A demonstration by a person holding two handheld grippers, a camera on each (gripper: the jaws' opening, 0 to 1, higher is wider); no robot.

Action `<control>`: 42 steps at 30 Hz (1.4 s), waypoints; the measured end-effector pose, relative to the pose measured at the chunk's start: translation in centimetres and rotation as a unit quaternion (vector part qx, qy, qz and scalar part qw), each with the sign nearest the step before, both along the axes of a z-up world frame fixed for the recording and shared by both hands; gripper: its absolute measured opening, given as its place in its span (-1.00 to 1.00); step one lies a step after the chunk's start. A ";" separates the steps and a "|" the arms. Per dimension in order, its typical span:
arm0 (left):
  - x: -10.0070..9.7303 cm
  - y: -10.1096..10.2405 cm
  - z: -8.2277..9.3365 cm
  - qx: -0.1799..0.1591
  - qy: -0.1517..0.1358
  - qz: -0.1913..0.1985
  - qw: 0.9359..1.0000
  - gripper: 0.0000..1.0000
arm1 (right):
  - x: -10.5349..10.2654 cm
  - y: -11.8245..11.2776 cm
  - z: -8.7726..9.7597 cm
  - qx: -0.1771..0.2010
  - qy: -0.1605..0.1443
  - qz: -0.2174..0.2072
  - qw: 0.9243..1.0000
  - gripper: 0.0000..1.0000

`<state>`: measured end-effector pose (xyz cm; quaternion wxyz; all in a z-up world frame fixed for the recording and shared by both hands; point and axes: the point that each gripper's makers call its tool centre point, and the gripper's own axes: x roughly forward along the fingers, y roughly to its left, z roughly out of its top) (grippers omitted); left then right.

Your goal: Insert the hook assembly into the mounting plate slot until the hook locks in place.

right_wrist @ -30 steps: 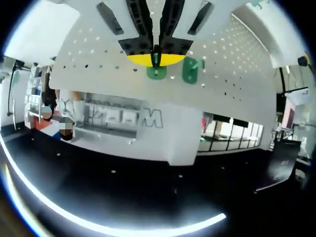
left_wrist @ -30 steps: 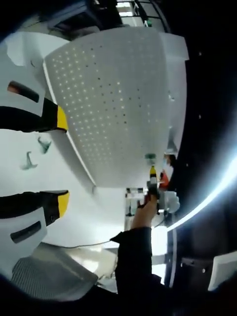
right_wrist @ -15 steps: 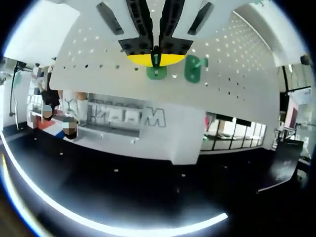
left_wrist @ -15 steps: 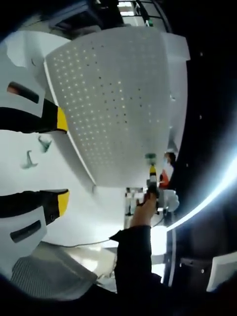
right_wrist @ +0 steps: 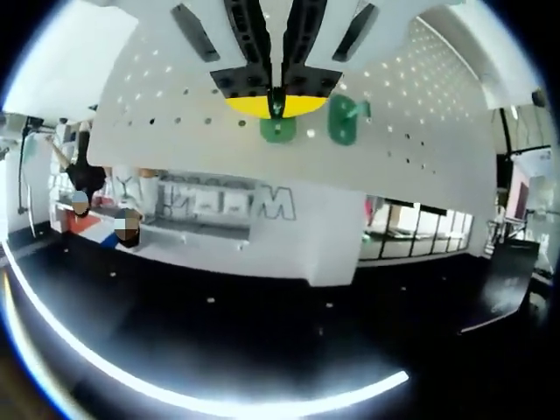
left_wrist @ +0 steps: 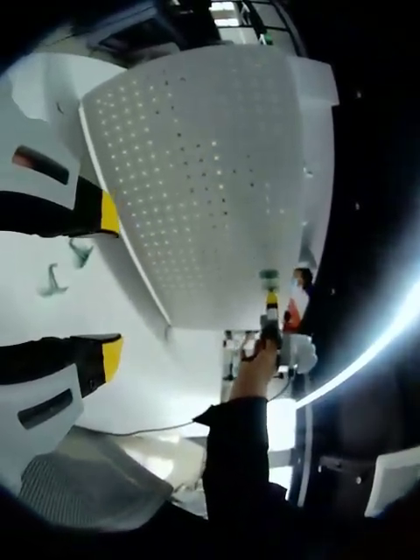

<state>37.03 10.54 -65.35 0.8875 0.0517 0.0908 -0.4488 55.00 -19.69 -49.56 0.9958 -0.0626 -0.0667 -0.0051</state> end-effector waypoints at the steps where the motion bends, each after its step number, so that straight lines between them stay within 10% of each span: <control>1: 0.0 0.0 0.0 0.000 0.000 0.000 1.000 -0.11 | 0.0 0.0 0.0 0.001 -0.006 0.001 1.000 -1.00; 26: 0.1 0.1 -0.3 0.001 0.007 0.002 1.000 -0.13 | 0.1 0.1 -0.2 0.015 -0.056 -0.004 0.998 -1.00; 38: 0.1 0.1 -0.4 0.001 0.008 0.003 1.000 -0.14 | 0.5 0.3 -0.5 -0.020 -0.048 -0.008 0.999 -0.99; 42: 0.2 0.2 -0.3 -0.001 0.010 0.004 1.000 -0.14 | 0.7 0.3 -0.7 -0.084 -0.030 -0.018 0.996 -0.99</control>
